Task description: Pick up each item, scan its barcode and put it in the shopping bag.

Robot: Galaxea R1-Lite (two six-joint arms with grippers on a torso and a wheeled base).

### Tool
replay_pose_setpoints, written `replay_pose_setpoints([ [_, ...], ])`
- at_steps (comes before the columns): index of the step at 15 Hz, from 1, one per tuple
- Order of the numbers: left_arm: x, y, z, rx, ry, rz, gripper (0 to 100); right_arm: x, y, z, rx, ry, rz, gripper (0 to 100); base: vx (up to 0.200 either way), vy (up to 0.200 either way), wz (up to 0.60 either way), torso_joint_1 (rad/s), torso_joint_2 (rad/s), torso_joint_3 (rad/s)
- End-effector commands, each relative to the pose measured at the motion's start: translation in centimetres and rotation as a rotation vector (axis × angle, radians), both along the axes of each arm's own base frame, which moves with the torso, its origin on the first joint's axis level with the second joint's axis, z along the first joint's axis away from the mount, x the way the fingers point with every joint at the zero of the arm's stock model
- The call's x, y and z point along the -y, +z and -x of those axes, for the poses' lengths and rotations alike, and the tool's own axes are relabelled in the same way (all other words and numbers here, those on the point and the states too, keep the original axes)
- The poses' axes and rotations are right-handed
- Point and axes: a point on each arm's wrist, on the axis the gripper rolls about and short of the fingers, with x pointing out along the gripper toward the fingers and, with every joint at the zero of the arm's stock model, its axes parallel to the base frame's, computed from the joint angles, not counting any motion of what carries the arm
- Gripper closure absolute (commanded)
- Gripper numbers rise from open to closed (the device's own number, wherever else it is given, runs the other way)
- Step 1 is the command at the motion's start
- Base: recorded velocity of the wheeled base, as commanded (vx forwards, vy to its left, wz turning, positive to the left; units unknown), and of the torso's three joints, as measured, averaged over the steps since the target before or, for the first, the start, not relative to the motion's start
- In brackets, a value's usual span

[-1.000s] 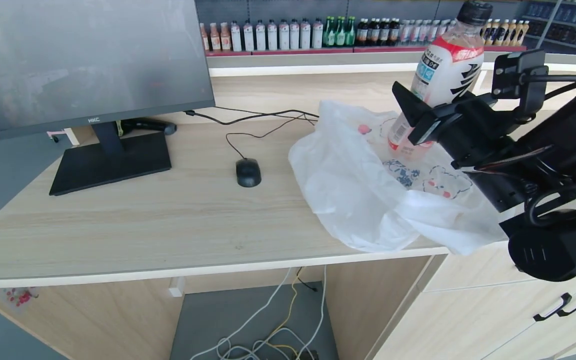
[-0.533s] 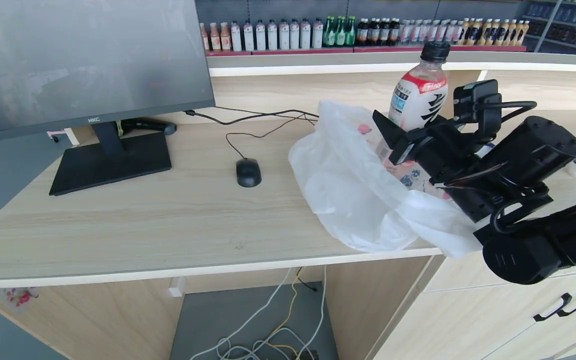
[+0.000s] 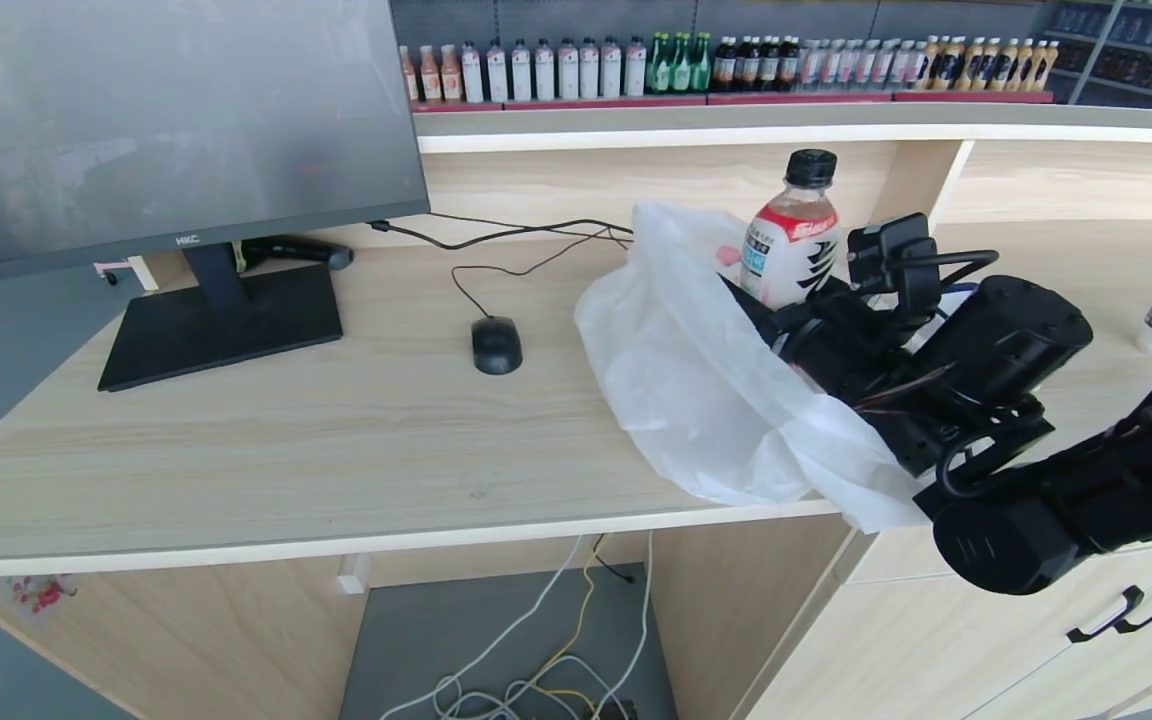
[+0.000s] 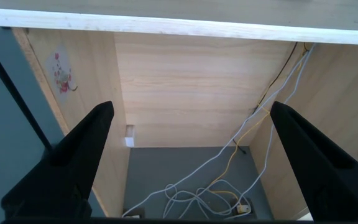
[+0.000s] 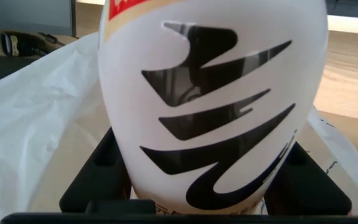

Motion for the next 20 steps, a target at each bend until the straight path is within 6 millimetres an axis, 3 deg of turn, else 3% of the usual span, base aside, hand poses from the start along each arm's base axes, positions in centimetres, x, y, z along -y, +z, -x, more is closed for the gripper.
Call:
replay_pose_setpoints([
  [1,0.0,0.0,0.0,0.000,0.000,0.000,0,-0.6,-0.9,-0.2,-0.024,0.014,0.010,100,0.000,0.000,0.00,0.000,0.00,0.000],
  [8,0.0,0.0,0.0,0.000,0.000,0.000,0,-0.9,-2.6,-0.9,-0.066,0.015,0.024,100,0.000,0.000,0.00,0.000,0.00,0.000],
  [17,0.0,0.0,0.0,0.000,0.000,0.000,0,-0.9,-2.0,-1.0,-0.048,0.012,0.010,100,0.000,0.000,0.00,0.000,0.00,0.000],
  [20,0.0,0.0,0.0,0.000,0.000,0.000,0,-0.5,-2.6,-0.1,-0.084,0.011,0.026,100,0.000,0.000,0.00,0.000,0.00,0.000],
])
